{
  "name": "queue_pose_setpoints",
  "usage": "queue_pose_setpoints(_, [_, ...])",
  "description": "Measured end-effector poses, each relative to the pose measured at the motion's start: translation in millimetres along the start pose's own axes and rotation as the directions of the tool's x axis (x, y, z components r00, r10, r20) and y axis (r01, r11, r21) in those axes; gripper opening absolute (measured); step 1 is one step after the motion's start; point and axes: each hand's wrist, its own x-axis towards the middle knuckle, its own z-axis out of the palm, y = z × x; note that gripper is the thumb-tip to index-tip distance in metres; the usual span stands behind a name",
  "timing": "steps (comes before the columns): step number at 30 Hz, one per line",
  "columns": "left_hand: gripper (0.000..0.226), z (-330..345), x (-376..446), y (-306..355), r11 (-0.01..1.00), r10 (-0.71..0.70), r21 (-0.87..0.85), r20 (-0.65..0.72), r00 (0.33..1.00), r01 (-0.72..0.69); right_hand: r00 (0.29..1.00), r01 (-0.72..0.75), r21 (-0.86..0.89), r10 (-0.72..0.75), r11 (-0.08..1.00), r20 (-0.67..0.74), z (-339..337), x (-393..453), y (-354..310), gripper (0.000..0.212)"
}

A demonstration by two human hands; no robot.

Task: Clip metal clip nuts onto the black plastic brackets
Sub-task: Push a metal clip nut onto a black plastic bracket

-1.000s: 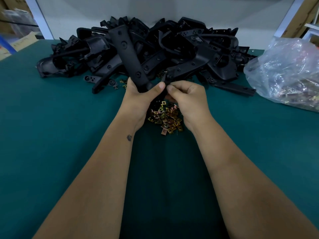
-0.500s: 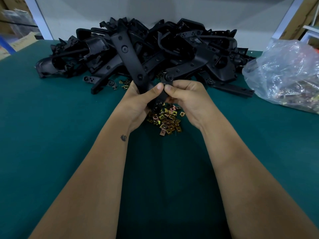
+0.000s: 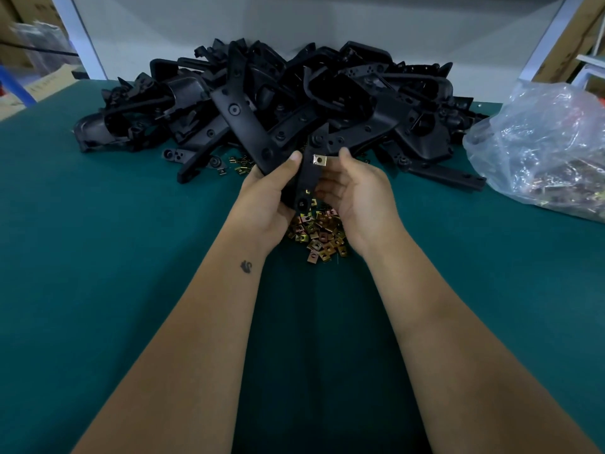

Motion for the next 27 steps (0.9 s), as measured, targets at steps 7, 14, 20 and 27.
queue_pose_setpoints(7, [0.040, 1.0, 3.3, -2.9, 0.998, -0.017, -0.066, -0.031, 0.999, 0.015, 0.964, 0.190, -0.379, -0.245, 0.906, -0.104, 1.0, -3.6, 3.2, 0.035])
queue_pose_setpoints(14, [0.026, 1.6, 3.3, -8.3, 0.999, 0.013, -0.037, 0.036, 0.999, -0.011, 0.949, 0.215, -0.643, -0.312, 0.735, -0.040, 10.9, -11.4, 10.1, 0.026])
queue_pose_setpoints(20, [0.024, 3.9, 1.9, -8.3, 1.000, 0.028, -0.015, 0.113, 0.993, -0.027, 0.926, 0.189, -0.686, -0.361, 0.703, -0.114, 10.1, -11.4, 8.2, 0.043])
queue_pose_setpoints(27, [0.021, 7.3, 0.0, -9.6, 1.000, 0.000, 0.007, 0.109, 0.994, 0.000, 0.917, 0.181, -0.703, -0.376, 0.688, -0.132, 9.0, -9.3, 9.8, 0.048])
